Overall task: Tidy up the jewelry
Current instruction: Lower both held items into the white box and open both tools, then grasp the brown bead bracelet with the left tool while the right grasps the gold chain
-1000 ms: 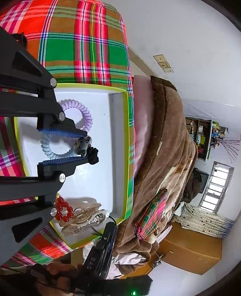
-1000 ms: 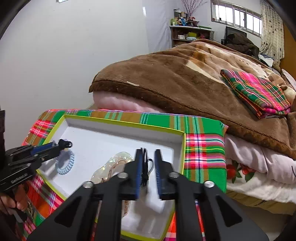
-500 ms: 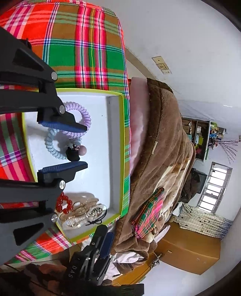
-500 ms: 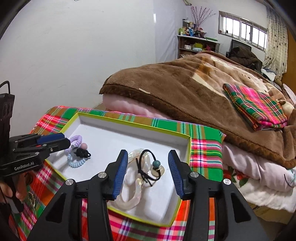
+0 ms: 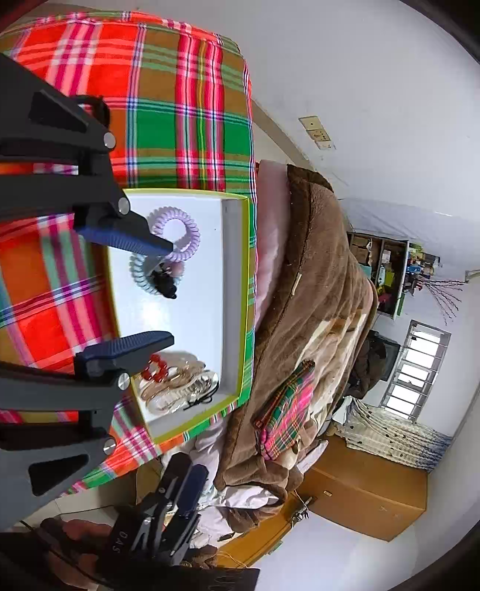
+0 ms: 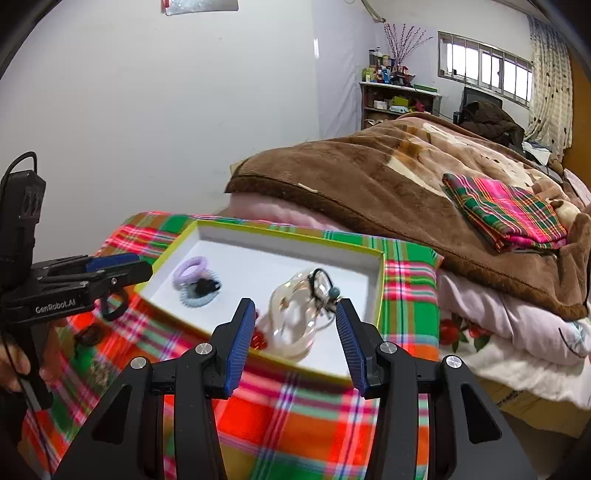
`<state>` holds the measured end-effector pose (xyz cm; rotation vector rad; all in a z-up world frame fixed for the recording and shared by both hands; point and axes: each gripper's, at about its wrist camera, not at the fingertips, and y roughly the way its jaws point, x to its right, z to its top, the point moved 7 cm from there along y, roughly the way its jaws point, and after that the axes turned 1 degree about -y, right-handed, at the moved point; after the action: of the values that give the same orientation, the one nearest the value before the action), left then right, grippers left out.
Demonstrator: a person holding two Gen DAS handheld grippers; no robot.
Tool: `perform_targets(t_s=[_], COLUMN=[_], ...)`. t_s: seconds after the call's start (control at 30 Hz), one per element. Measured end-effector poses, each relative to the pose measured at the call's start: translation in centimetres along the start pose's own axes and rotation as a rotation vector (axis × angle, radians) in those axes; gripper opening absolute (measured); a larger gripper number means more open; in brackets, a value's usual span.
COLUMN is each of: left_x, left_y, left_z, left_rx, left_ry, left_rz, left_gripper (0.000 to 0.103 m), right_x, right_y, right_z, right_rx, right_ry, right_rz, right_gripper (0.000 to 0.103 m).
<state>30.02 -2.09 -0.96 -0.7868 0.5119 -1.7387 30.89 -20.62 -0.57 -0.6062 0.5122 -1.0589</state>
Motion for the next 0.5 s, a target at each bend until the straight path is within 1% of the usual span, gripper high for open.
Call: perform_targets(t_s=[0.17,0.3,0.5], left_x=[-0.2,-0.6,-1.5], left_y=[-3.0,-5.3,-8.7], left_z=[-1.5,-3.3,-6.0], left_rx=[0.025,0.027,0.05], left_ry=[0.006,0.012,-0.006], left_rz=[0.015,0.027,0.024], left_gripper=[0.045,0.045,0.045], right_x=[-2.5,-5.0,-7.9], right_y=[-2.8,-4.9,-6.8], right_z=[-1.2,-2.5,-4.8], right_rx=[0.025,0.045,0.04], right_ry=[-0.013,-0.025,-0.021], right_rz=[0.047,0.09,0.147], right_gripper=[0.047,0.046,0.046])
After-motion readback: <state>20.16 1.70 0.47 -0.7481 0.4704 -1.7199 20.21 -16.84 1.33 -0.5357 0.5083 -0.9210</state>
